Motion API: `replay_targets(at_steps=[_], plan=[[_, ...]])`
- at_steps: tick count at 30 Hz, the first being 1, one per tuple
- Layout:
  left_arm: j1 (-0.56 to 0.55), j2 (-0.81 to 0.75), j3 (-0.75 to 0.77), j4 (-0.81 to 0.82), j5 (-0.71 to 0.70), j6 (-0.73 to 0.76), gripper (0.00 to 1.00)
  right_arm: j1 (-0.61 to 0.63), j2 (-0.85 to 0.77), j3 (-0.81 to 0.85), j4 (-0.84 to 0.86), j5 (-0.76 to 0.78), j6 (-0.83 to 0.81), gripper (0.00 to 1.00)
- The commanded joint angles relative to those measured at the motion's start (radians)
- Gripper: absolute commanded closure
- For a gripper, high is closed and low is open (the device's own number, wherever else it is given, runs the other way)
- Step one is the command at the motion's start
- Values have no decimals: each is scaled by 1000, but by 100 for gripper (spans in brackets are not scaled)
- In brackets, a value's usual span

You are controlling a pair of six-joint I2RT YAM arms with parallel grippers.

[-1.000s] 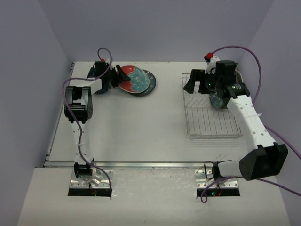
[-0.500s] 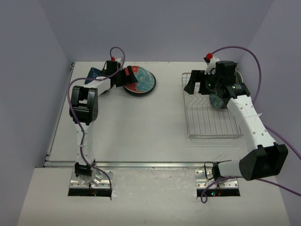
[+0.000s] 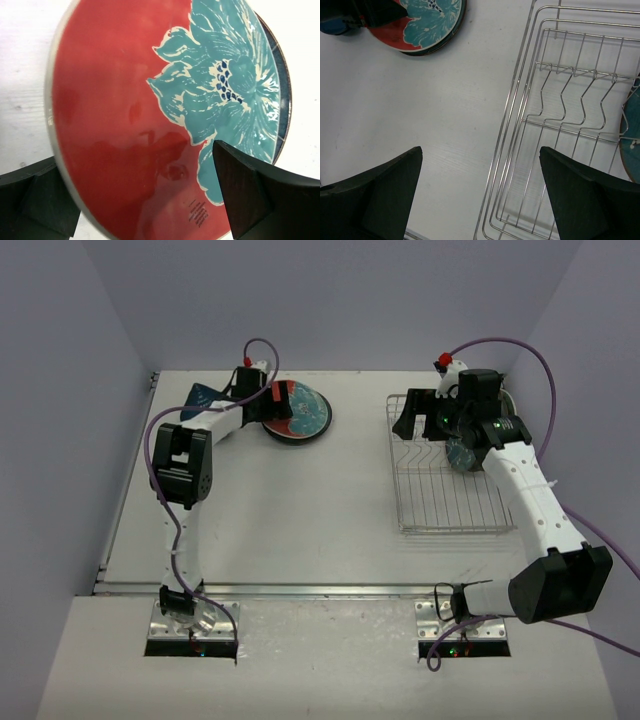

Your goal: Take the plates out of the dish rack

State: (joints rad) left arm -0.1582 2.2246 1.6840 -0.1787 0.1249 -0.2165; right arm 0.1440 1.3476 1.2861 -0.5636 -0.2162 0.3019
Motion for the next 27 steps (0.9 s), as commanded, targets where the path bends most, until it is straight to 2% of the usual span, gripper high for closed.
replay_targets(at_steps=[1, 10, 21, 27], plan=[[-3, -65, 44, -40, -89, 58, 0, -6, -16, 24, 15, 11, -6, 1], [-11, -29, 76, -89, -95, 74, 0, -6, -34, 14, 15, 21, -17, 1], [-18, 37, 109, -95, 89, 69, 0, -6, -37, 13, 16, 31, -34, 1], [-20, 3, 94, -95, 62, 79, 0, -6, -35, 20, 16, 114, -54, 1]])
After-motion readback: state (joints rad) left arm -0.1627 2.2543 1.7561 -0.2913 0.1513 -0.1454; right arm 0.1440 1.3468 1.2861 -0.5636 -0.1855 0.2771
